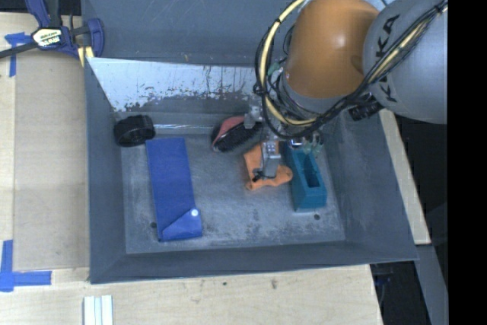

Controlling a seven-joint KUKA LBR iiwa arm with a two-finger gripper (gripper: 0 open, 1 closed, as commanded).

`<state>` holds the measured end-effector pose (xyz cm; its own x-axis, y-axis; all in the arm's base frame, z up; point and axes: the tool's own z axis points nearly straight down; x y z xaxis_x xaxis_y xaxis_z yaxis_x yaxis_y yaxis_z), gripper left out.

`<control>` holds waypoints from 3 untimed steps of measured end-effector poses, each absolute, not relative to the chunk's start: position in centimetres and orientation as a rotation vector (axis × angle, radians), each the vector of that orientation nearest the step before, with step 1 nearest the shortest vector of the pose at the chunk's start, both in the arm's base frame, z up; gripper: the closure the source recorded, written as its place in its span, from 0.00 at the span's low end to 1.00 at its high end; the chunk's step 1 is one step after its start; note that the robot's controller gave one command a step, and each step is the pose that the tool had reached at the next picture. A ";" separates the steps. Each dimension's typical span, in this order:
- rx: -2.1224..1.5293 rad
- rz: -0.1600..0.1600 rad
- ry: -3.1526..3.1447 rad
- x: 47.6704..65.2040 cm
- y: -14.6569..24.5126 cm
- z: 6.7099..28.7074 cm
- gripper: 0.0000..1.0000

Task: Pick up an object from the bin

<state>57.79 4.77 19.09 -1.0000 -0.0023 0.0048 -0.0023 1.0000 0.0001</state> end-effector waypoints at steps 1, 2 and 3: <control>0.002 -0.001 -3.145 57.9 4.7 19.6 0.00; 0.023 0.000 -3.150 58.5 -0.3 12.2 0.00; -0.005 0.000 -3.140 58.6 -1.8 9.7 0.00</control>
Offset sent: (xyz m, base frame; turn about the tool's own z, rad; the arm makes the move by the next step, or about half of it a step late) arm 0.0086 -0.0847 -0.1209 -0.0198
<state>58.63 -1.76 9.74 -1.0000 0.0033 0.0018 0.0033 1.0000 -0.0003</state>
